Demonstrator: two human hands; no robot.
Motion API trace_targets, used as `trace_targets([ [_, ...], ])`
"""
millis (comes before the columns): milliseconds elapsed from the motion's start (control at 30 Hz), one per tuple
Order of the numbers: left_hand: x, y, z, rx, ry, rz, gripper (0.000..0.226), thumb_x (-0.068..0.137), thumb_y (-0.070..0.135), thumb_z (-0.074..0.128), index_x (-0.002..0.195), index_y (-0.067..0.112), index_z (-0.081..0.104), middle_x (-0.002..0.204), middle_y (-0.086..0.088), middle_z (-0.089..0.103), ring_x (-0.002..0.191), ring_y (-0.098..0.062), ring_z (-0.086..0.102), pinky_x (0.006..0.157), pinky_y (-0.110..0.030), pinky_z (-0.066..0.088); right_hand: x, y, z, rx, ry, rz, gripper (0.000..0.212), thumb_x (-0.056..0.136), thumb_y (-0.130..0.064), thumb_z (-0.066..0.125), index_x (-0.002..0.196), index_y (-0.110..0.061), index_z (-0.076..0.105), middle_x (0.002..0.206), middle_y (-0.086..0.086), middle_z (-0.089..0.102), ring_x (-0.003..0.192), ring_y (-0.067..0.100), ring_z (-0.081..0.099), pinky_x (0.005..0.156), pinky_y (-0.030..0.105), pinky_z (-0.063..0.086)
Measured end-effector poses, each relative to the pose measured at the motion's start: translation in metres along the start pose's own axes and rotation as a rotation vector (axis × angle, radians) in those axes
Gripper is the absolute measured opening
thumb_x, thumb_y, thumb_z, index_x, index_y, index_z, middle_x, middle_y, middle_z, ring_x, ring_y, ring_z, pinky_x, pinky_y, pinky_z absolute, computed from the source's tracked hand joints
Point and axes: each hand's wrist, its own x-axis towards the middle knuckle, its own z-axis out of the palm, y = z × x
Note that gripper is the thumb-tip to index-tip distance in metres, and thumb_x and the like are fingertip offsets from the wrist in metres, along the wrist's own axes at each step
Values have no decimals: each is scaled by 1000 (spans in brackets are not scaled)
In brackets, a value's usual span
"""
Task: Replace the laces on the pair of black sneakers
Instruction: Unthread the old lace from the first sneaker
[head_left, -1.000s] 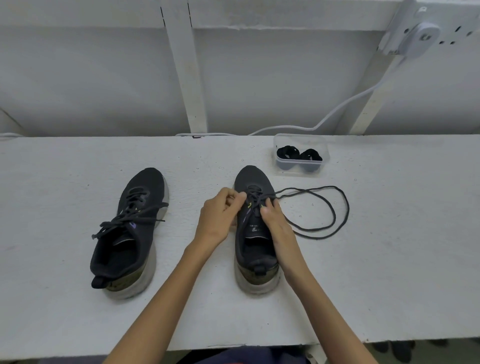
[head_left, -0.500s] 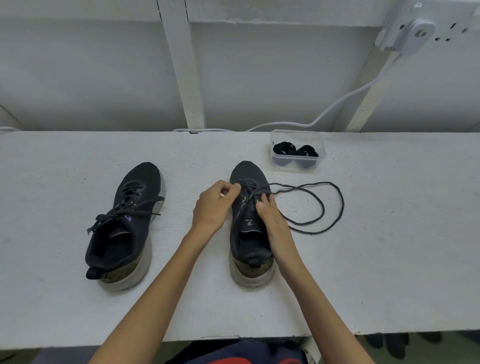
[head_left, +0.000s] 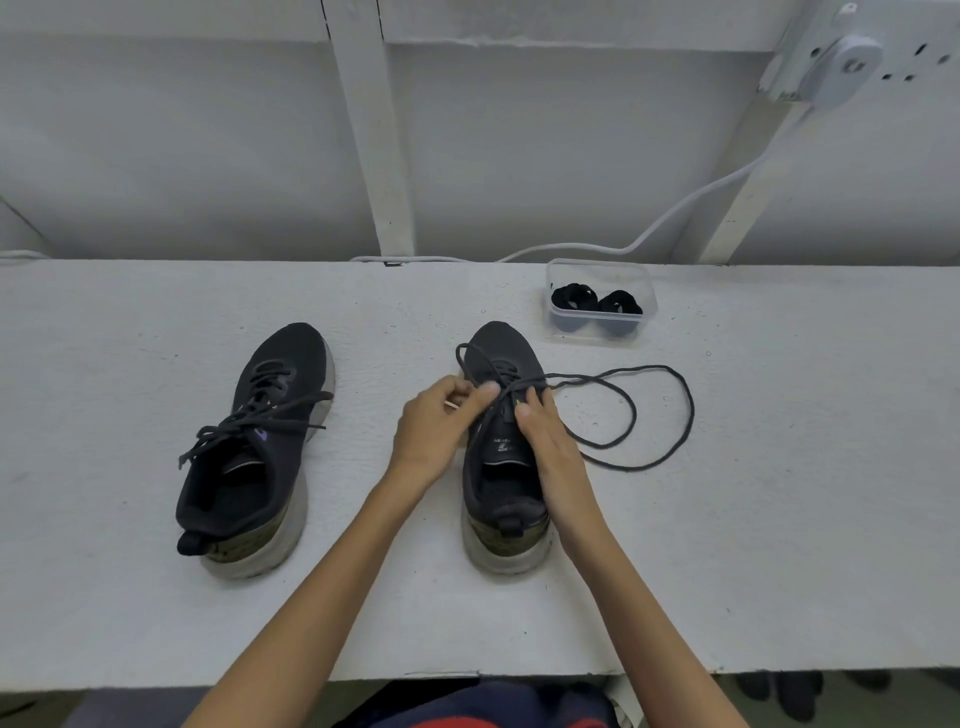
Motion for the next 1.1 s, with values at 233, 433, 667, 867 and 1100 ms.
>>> trace_targets([
  [233,8,6,-15,-224,225,24,15,96,27,59,89,15,61,82,6,59,70,-7,54,53,-24,43,-1,-1,-1,-14,-7,19,60,98,-50,47,152,-31,30,162,-17,14,146,-2,16,123,33,15],
  [433,-1,2,0,-100,0,14,19,89,26,69,86,8,68,78,-3,66,64,-15,56,54,-31,47,1,1,-1,-10,0,9,58,98,-52,48,150,-33,33,162,-17,16,146,-3,17,123,33,16],
  [667,15,11,-18,-398,327,3,18,93,23,65,88,5,67,72,-1,60,58,-1,56,63,-28,55,0,2,-1,43,-1,22,64,92,-55,53,150,-33,34,160,-20,20,144,-4,23,122,34,19],
  [867,3,4,2,-150,68,40,11,82,23,76,79,13,72,75,-2,70,61,-8,60,60,-23,51,1,2,1,15,6,10,66,90,-58,52,149,-34,35,161,-17,18,145,-4,19,123,34,17],
  [1100,8,8,-8,-237,278,50,16,85,31,73,77,18,68,69,7,64,56,-8,55,69,-32,51,1,3,0,28,4,26,61,95,-53,51,150,-33,34,161,-20,16,145,-4,17,123,35,15],
])
